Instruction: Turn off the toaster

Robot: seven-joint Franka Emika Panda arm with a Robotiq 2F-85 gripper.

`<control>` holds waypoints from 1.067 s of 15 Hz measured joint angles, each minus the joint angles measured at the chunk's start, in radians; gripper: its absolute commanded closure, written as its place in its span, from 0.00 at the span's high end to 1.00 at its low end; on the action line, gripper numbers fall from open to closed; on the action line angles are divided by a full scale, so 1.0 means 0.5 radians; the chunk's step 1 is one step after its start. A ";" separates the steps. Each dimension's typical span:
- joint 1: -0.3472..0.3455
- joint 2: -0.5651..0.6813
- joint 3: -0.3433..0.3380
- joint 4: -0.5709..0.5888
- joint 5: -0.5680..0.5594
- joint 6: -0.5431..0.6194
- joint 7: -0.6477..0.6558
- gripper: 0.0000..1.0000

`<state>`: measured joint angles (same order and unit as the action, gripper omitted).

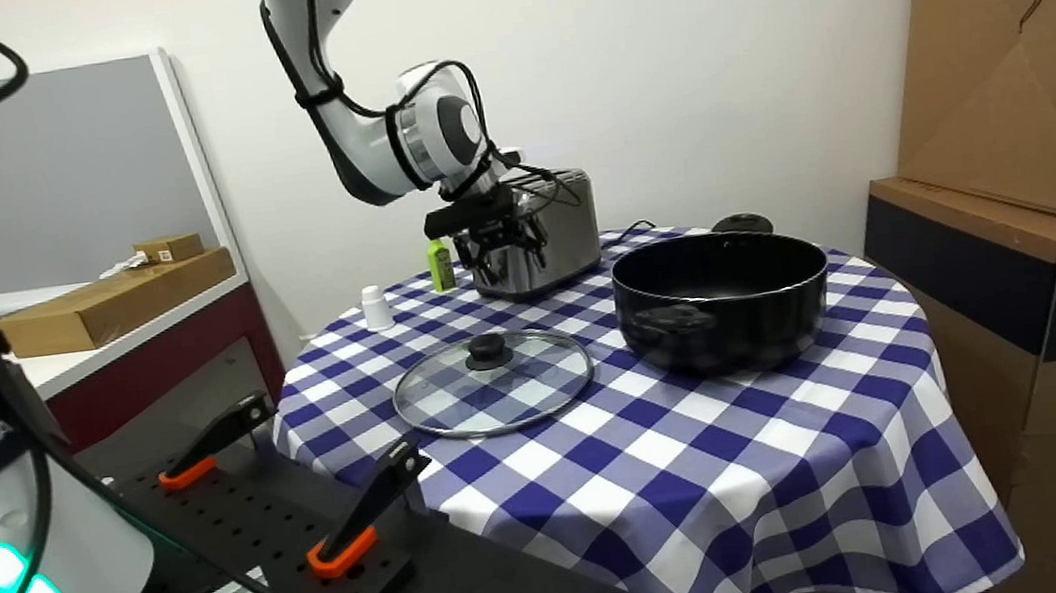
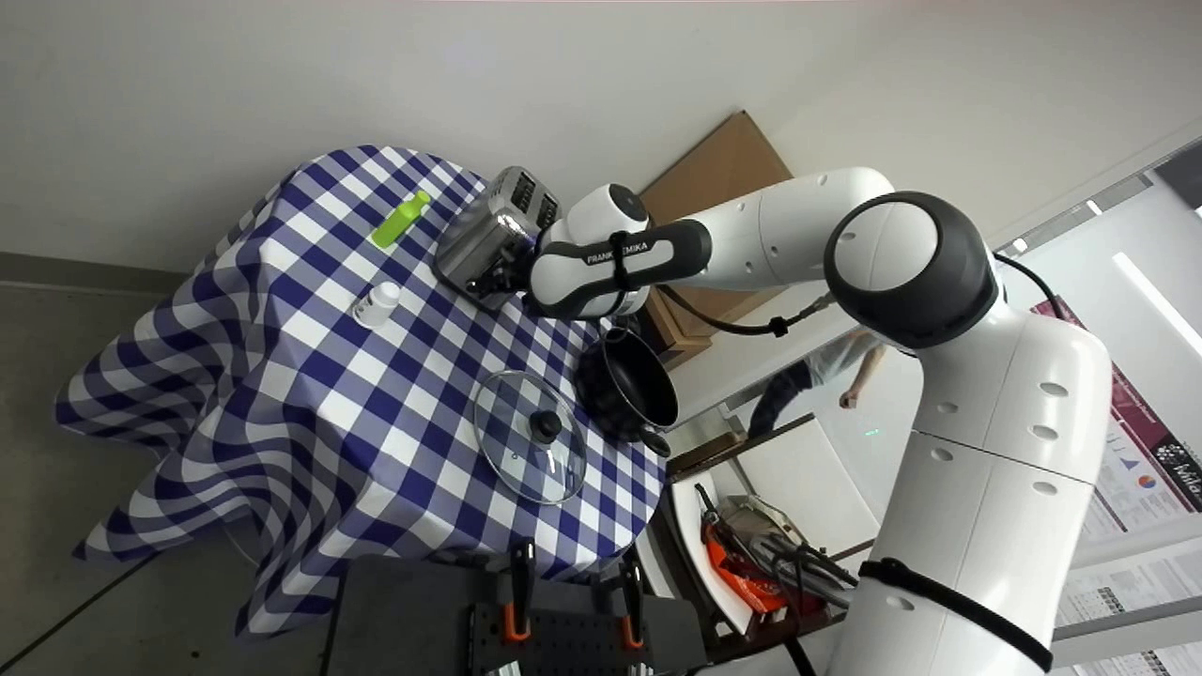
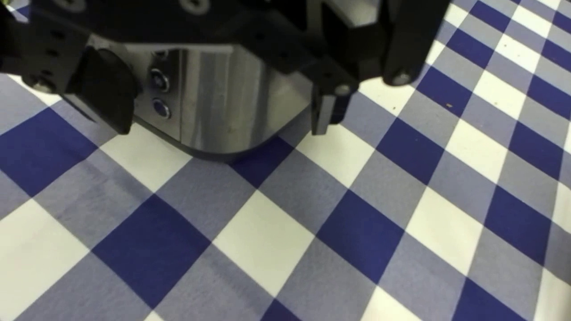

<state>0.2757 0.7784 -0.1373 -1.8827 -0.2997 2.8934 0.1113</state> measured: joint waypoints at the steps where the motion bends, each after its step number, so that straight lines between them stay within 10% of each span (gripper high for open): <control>1: -0.070 -0.027 0.088 -0.001 0.041 -0.075 -0.069 1.00; 7: -0.473 -0.330 0.481 -0.018 0.428 -0.704 -0.355 1.00; 16: -0.563 -0.922 0.456 -0.204 0.822 -1.792 -0.069 1.00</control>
<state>-0.0056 0.3173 0.0909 -1.9846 0.1114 1.9972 0.0770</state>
